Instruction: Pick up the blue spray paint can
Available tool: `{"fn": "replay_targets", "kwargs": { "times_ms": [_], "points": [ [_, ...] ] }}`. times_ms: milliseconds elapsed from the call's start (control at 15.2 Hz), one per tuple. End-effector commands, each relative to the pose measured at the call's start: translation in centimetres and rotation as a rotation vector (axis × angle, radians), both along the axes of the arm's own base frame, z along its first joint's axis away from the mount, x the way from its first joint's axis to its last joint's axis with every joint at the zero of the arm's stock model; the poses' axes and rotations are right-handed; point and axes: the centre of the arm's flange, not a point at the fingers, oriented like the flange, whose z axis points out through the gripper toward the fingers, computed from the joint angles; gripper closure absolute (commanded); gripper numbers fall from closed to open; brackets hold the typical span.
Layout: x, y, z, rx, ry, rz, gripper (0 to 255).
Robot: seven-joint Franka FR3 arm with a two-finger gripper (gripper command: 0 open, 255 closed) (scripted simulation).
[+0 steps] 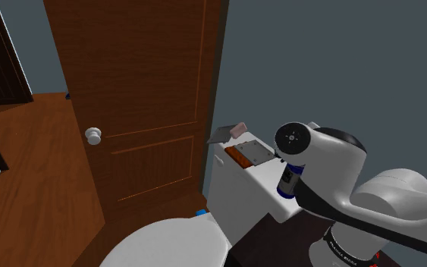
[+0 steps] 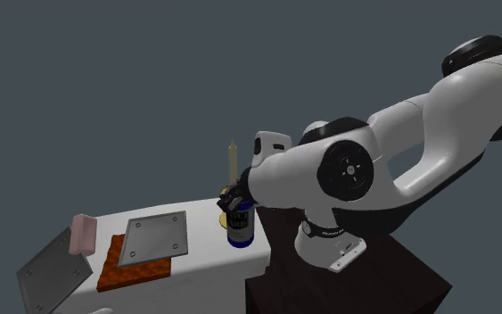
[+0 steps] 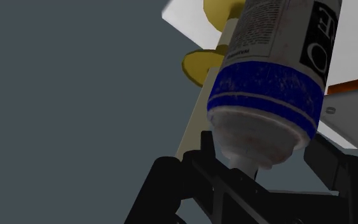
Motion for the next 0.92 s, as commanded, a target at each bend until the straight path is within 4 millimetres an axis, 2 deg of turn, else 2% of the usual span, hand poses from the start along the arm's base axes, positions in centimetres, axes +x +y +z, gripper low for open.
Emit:
{"fn": "replay_targets", "kwargs": {
  "times_ms": [0, 726, 858],
  "points": [
    [-0.1, 0.1, 1.2, 0.0, 0.0, 0.0, 255],
    [-0.1, 0.1, 7.0, 0.0, 0.0, 0.0, 255],
    [-0.1, 0.1, 7.0, 0.0, 0.0, 0.0, 255]
  ]
}}
